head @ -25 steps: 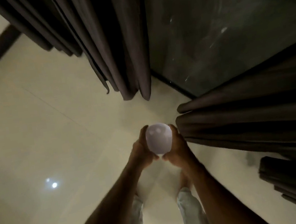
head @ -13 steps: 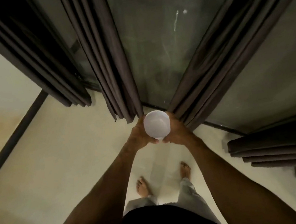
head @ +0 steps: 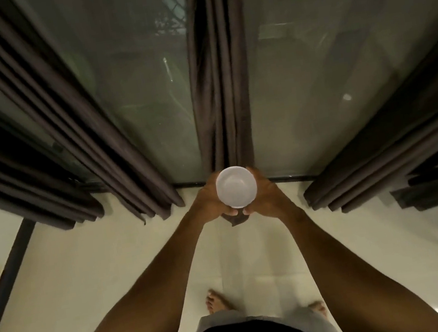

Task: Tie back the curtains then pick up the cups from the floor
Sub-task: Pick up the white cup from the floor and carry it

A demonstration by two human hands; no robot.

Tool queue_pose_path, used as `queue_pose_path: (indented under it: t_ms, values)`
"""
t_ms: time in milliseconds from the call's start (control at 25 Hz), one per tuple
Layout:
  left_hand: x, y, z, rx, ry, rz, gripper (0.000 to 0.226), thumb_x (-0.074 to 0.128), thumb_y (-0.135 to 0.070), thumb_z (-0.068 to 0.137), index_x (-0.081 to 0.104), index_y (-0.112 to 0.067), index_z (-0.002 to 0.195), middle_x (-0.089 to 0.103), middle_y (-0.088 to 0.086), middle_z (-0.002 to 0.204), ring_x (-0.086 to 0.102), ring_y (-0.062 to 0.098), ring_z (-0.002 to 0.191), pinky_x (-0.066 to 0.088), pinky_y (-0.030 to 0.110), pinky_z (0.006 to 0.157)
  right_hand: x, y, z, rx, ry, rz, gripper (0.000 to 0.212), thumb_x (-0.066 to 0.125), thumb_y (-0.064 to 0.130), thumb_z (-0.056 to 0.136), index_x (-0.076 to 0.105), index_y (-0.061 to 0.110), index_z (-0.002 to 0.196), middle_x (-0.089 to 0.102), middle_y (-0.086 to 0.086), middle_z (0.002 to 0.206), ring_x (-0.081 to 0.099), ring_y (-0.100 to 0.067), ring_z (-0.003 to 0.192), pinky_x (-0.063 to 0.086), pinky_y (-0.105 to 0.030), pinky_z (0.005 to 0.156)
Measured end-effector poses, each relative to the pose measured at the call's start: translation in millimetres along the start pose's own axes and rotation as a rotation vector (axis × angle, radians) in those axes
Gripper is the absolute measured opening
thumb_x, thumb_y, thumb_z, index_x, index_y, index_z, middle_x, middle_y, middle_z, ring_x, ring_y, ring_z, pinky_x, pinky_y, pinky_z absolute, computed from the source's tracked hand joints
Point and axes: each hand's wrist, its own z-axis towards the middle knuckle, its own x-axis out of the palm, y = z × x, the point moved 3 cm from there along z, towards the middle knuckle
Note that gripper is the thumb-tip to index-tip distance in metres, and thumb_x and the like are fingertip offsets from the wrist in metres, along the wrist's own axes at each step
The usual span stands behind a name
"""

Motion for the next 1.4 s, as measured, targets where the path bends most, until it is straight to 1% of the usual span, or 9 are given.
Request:
queue_pose_path:
  t_ms: [120,280,440,560,680,840,1040,1280,1400]
  values:
    - [55.9,-33.1,21.6,0.040,0.043,0.148,0.099,0.089,0.001,0.055,0.042,-0.021,0.140,0.053,-0.002,0.132,0.050,0.019,0.119,0.050,0.040,0.095,-57.8,-40.5,-30.8,0.059,-0.104,0.018,0.089,0.080,-0.004,0.071,0.035,0.015,0.146,0.052,-0.006,0.139,0.053,-0.013,0.111,0.039,-0.007,0.075]
    - [162.2,-85.6,39.9,0.107,0.177,0.248,0.101,0.089,-0.001,0.055,0.041,-0.023,0.141,0.054,-0.005,0.127,0.052,0.014,0.115,0.047,0.032,0.097,-135.3,-97.9,-97.3,0.149,-0.280,0.068,0.075,0.073,0.002,0.084,0.033,0.010,0.146,0.050,-0.009,0.136,0.051,-0.022,0.121,0.045,-0.030,0.090]
    - [294.3,-143.1,50.5,0.216,0.321,0.399,0.098,0.092,-0.012,0.052,0.046,-0.023,0.137,0.055,-0.005,0.125,0.055,0.016,0.114,0.045,0.028,0.090,-213.1,-188.3,-166.2,0.165,-0.489,0.127,0.103,0.088,0.022,0.055,0.034,0.021,0.142,0.054,-0.002,0.130,0.056,-0.028,0.119,0.058,-0.042,0.083]
    - [377.5,-179.5,47.9,0.307,0.407,0.419,0.102,0.091,-0.016,0.044,0.047,-0.025,0.136,0.062,0.002,0.121,0.063,0.028,0.107,0.055,0.045,0.086,-260.8,-229.8,-223.2,0.249,-0.591,0.198,0.093,0.086,0.009,0.064,0.037,0.017,0.143,0.053,0.000,0.130,0.054,-0.017,0.116,0.049,-0.020,0.082]
    - [456.3,-209.6,42.9,0.352,0.561,0.464,0.099,0.088,-0.005,0.060,0.037,-0.022,0.143,0.056,0.004,0.129,0.059,0.026,0.114,0.049,0.034,0.088,-300.3,-272.6,-277.1,0.335,-0.710,0.283,0.089,0.082,0.001,0.067,0.037,0.017,0.142,0.054,-0.003,0.130,0.056,-0.019,0.116,0.042,-0.019,0.084]
    - [536.8,-242.9,50.8,0.419,0.726,0.495,0.102,0.088,-0.003,0.059,0.034,-0.022,0.143,0.052,0.002,0.136,0.053,0.020,0.123,0.041,0.022,0.091,-338.7,-317.9,-322.2,0.426,-0.836,0.374,0.090,0.080,-0.004,0.069,0.035,0.014,0.144,0.053,-0.007,0.135,0.050,-0.010,0.105,0.040,-0.021,0.086]
    - [638.2,-287.4,62.1,0.506,0.911,0.573,0.101,0.088,-0.004,0.058,0.035,-0.021,0.143,0.053,0.001,0.134,0.053,0.019,0.122,0.043,0.023,0.093,-391.7,-366.9,-363.8,0.565,-0.984,0.419,0.087,0.080,-0.002,0.070,0.036,0.017,0.143,0.055,-0.004,0.127,0.049,-0.009,0.103,0.041,-0.021,0.084]
    - [727.1,-321.3,66.6,0.609,1.008,0.673,0.098,0.089,-0.009,0.061,0.036,-0.024,0.142,0.050,0.002,0.135,0.048,0.022,0.124,0.042,0.039,0.102,-436.6,-405.4,-383.9,0.631,-1.143,0.391,0.084,0.087,0.007,0.068,0.040,0.018,0.138,0.052,-0.008,0.130,0.054,-0.023,0.115,0.051,-0.044,0.099]
    - [767.0,-340.3,81.0,0.584,1.064,0.690,0.100,0.088,-0.008,0.062,0.033,-0.023,0.145,0.048,0.001,0.138,0.048,0.020,0.126,0.040,0.025,0.097,-465.1,-434.0,-394.7,0.623,-1.172,0.408,0.090,0.087,0.005,0.067,0.036,0.016,0.140,0.051,-0.010,0.133,0.054,-0.025,0.117,0.049,-0.043,0.100]
